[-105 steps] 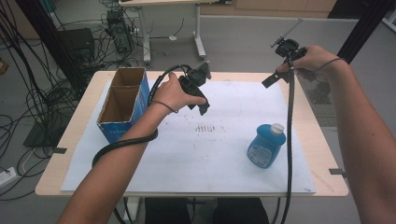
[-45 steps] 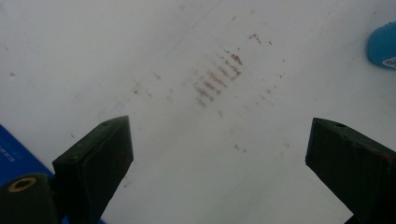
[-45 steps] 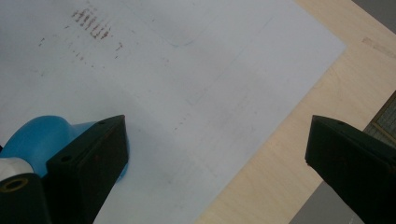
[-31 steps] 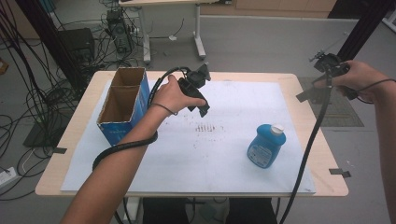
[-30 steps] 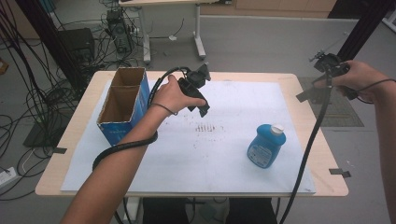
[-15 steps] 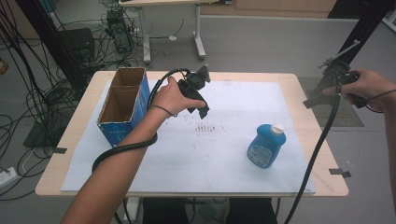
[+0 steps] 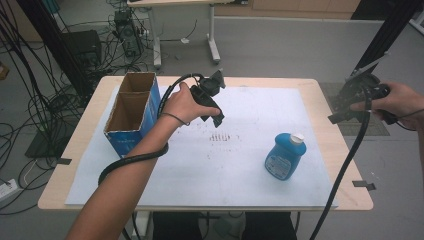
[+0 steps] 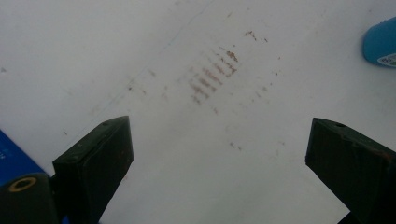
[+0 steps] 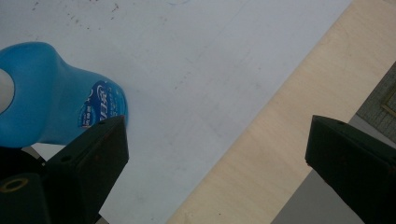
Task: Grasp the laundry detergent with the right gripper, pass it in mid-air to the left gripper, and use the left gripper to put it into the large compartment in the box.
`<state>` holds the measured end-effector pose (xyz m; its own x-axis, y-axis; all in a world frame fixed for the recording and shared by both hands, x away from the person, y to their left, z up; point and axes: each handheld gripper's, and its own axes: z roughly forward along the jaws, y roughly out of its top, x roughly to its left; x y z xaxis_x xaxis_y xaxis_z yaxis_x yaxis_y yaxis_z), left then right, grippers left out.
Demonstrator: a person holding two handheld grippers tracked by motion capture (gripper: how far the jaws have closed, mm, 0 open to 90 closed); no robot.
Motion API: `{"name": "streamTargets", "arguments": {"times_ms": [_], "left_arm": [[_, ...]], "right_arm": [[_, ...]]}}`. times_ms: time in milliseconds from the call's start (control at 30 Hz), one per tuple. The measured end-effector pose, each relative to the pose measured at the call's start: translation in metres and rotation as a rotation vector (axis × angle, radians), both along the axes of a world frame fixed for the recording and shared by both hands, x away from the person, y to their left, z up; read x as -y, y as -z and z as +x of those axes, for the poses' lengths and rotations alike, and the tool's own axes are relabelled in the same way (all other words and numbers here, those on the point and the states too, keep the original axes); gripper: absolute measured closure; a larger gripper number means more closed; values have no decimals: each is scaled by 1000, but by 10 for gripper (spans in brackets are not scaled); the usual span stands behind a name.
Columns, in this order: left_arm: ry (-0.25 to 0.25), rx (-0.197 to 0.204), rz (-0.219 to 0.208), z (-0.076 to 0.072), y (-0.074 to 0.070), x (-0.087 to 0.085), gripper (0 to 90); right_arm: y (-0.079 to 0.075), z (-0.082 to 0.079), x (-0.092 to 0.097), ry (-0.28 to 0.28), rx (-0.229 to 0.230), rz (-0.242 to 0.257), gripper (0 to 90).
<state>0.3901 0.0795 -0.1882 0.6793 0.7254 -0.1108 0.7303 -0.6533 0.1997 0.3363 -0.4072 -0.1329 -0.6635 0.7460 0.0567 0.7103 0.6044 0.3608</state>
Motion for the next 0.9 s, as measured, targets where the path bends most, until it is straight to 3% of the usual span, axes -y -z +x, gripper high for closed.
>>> {"name": "streamTargets", "arguments": {"times_ms": [567, 900], "left_arm": [[3, -4, -3, 2, 1, 1, 79], [7, -5, -9, 2, 2, 2, 79]], "right_arm": [[15, -20, 14, 2, 1, 34, 60], [20, -32, 11, -12, 12, 30, 58]]}}
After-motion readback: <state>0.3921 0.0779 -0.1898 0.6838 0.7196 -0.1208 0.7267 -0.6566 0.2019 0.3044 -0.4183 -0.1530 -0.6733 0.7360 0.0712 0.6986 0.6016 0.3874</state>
